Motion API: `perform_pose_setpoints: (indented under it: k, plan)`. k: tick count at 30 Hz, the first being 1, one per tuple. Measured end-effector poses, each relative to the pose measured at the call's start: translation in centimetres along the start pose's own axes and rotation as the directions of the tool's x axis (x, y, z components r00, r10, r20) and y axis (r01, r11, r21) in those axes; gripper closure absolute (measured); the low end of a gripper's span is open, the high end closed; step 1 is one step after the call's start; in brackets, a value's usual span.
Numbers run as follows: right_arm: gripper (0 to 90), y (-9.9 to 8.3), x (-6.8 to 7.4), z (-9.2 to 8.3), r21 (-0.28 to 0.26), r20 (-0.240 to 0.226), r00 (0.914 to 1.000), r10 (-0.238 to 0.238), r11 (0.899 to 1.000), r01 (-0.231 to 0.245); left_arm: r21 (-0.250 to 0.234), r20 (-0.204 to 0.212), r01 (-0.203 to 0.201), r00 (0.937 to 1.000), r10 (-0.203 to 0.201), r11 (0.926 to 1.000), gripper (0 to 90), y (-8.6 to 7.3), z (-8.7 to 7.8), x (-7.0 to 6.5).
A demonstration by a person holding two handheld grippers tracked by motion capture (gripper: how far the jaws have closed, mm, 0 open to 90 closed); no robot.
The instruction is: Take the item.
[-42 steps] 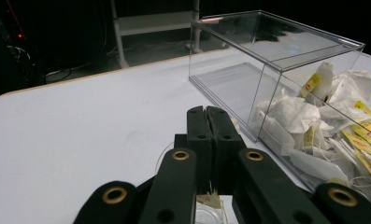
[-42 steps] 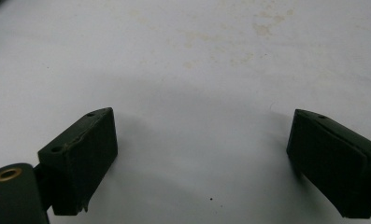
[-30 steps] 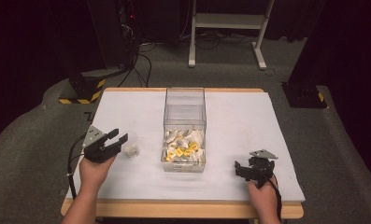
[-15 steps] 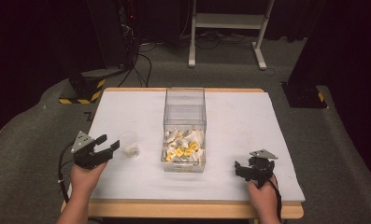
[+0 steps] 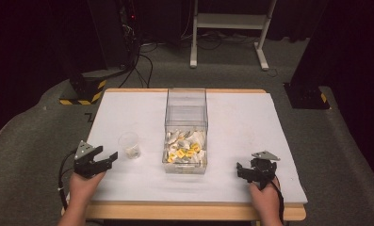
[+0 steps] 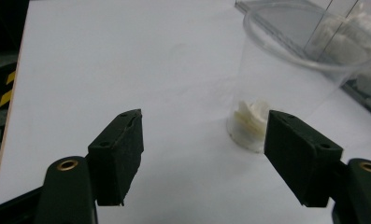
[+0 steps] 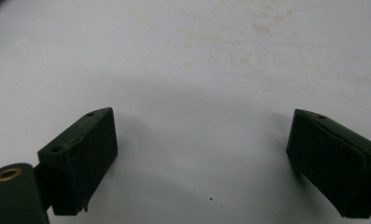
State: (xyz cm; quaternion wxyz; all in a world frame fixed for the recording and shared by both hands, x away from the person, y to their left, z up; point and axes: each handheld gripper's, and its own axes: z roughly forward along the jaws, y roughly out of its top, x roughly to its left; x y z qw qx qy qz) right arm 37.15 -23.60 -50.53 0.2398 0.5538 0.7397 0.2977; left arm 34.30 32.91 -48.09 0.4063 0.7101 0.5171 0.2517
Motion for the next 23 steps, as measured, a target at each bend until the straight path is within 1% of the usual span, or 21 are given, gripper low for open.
perform_pose_setpoints:
  k: [2, 6, 7, 8, 10, 11, 14, 16, 23]
  plan:
    - [8.8, 0.0, 0.0, 0.0, 0.000, 0.000, 1.0000, 0.000, 1.000, 0.000, 0.044, -0.013, -0.006, 0.9999, 0.007, 0.9990, 27.6, -0.5, 0.5, 0.2]
    - [8.8, 0.0, 0.0, 0.0, 0.000, 0.000, 1.0000, 0.000, 1.000, 0.000, 0.107, -0.026, -0.015, 0.9995, 0.018, 0.9941, 26.6, -1.2, 1.2, 0.2]
    - [8.8, 0.0, 0.0, 0.0, 0.000, 0.000, 1.0000, 0.000, 1.000, 0.000, 0.122, -0.029, -0.017, 0.9994, 0.020, 0.9924, 26.5, -1.4, 1.4, 0.2]
    - [8.8, 0.0, 0.0, 0.0, 0.000, 0.000, 1.0000, 0.000, 1.000, 0.000, 0.145, -0.032, -0.024, 0.9991, 0.029, 0.9891, 26.3, -1.5, 1.5, 0.2]
    - [8.8, 0.0, 0.0, 0.0, 0.000, 0.000, 1.0000, 0.000, 1.000, 0.000, 0.173, -0.034, -0.030, 0.9988, 0.036, 0.9845, 25.4, -1.8, 1.8, 0.1]
    - [8.8, 0.0, 0.0, 0.0, 0.000, 0.000, 1.0000, 0.000, 1.000, 0.000, 0.173, -0.034, -0.030, 0.9988, 0.036, 0.9845, 24.8, -1.8, 1.8, 0.1]
    - [8.8, 0.0, 0.0, 0.0, 0.000, 0.000, 1.0000, 0.000, 1.000, 0.000, 0.178, -0.041, -0.050, 0.9974, 0.058, 0.9828, 23.3, -1.9, 1.9, -0.2]
    - [8.8, 0.0, 0.0, 0.0, 0.000, 0.000, 1.0000, 0.000, 1.000, 0.000, 0.169, -0.044, -0.044, 0.9976, 0.052, 0.9846, 22.8, -2.0, 1.9, -0.3]
    - [8.8, 0.0, 0.0, 0.0, -0.001, 0.000, 1.0000, -0.001, 1.000, 0.001, 0.162, -0.048, -0.040, 0.9977, 0.048, 0.9860, 22.8, -2.1, 1.8, -0.3]
